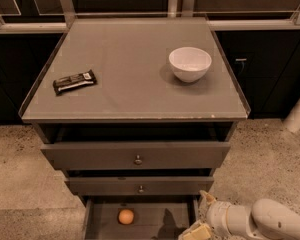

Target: Pick orange from bottom drawer and place on counter

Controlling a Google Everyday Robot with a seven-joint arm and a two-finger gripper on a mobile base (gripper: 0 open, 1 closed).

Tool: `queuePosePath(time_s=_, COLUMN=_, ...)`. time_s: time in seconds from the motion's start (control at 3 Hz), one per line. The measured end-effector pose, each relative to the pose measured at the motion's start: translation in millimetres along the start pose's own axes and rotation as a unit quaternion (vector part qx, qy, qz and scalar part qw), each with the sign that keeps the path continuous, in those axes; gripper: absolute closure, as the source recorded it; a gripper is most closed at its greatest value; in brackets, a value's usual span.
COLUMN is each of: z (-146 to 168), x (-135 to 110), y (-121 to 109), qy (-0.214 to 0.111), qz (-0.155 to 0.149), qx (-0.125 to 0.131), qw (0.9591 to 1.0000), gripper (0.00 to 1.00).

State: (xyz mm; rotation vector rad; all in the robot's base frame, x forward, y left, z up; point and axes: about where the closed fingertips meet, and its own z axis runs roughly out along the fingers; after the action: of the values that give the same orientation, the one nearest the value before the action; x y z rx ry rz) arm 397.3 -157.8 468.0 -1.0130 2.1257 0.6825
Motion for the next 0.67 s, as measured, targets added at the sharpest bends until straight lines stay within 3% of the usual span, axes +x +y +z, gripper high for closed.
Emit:
queuePosePath(time_s=0.33, z=48.8, x=34.1, y=-13.1, qy=-0.029, qz=0.017, qx=-0.002, qw=0.9994, gripper=0.0)
queuePosePath(time_s=0.67, z=106.4, x=65.6, y=-9.6, qy=-0.044, qz=0.04, qx=-0.03, qw=0.9978, gripper=0.0)
